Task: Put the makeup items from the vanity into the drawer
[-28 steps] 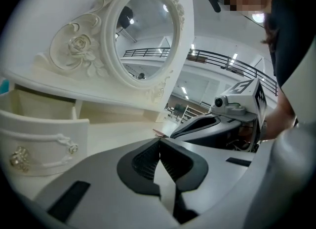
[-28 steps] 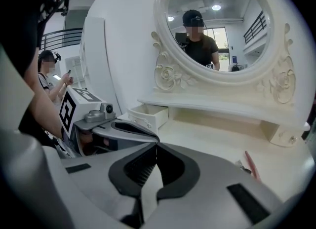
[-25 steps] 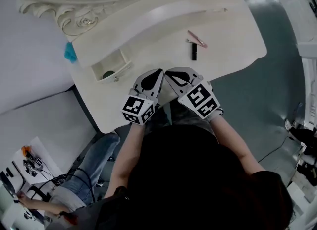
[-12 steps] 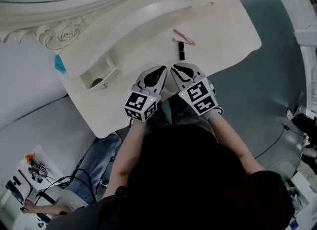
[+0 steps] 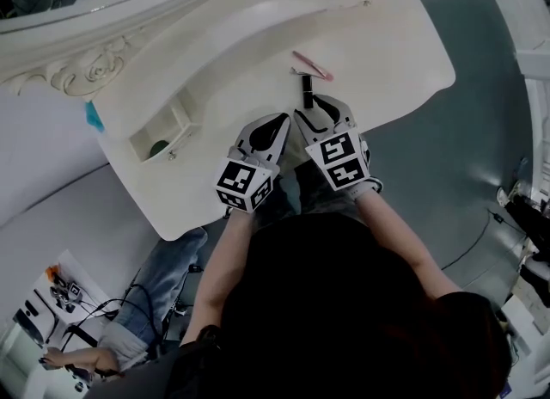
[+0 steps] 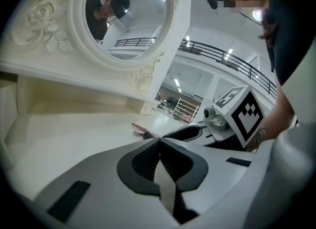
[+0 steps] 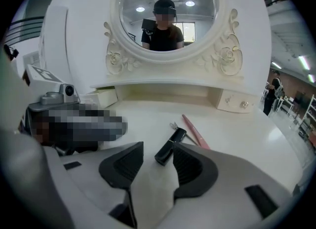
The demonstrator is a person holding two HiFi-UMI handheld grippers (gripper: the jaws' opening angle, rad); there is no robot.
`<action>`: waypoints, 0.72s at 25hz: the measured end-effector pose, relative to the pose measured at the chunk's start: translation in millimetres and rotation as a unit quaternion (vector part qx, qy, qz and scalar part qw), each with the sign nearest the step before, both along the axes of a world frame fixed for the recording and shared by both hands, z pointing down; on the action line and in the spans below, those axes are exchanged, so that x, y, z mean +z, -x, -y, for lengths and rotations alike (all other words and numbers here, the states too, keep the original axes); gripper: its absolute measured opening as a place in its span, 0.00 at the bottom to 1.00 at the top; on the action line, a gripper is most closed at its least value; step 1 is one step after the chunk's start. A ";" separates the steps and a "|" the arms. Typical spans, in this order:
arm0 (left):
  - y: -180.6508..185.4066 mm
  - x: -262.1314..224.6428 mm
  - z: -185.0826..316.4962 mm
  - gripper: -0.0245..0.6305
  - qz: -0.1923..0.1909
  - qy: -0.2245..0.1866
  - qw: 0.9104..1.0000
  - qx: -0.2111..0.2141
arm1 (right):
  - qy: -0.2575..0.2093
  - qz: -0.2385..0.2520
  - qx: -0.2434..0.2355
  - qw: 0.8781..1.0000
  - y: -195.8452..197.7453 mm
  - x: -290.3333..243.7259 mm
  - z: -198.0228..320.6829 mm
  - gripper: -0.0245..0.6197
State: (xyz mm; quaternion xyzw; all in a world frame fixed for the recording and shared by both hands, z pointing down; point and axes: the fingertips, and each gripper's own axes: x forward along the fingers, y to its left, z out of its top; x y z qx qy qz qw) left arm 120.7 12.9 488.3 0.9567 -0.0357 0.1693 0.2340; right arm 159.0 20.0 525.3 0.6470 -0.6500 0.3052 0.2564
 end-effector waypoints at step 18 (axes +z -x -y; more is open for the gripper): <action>-8.8 -2.4 19.3 0.05 -0.010 0.013 1.000 -0.024 | 0.043 0.003 0.014 0.999 -22.1 20.5 15.4 0.31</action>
